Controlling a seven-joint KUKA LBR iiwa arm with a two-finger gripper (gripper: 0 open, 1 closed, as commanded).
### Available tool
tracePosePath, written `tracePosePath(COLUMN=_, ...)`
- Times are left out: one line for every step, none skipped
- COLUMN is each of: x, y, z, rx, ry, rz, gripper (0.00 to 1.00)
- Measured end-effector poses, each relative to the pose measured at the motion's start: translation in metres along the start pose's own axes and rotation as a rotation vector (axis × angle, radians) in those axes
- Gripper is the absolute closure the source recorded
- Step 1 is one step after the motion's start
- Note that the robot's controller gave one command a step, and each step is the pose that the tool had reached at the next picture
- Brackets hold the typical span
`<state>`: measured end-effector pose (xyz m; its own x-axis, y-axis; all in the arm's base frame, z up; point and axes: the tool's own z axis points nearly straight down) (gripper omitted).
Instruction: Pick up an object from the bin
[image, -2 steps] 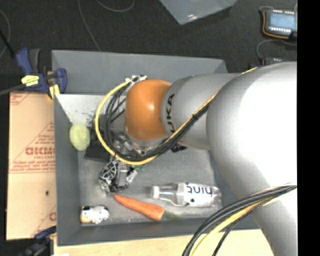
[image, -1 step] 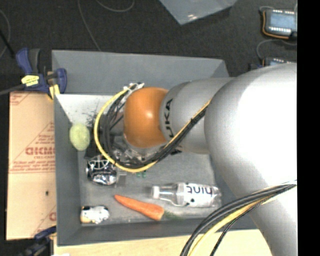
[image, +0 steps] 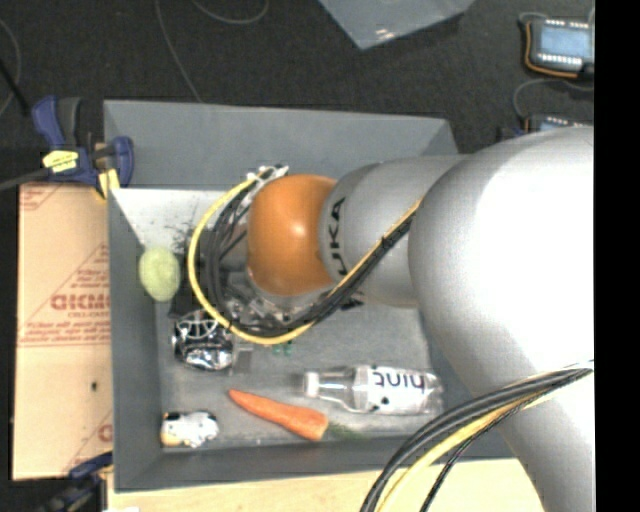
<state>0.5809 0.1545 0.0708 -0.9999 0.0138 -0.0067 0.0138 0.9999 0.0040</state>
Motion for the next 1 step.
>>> tracePosePath(x=0.0052, y=0.0012, z=-0.0393, rx=0.002, ry=0.007, rz=-0.003, gripper=1.00)
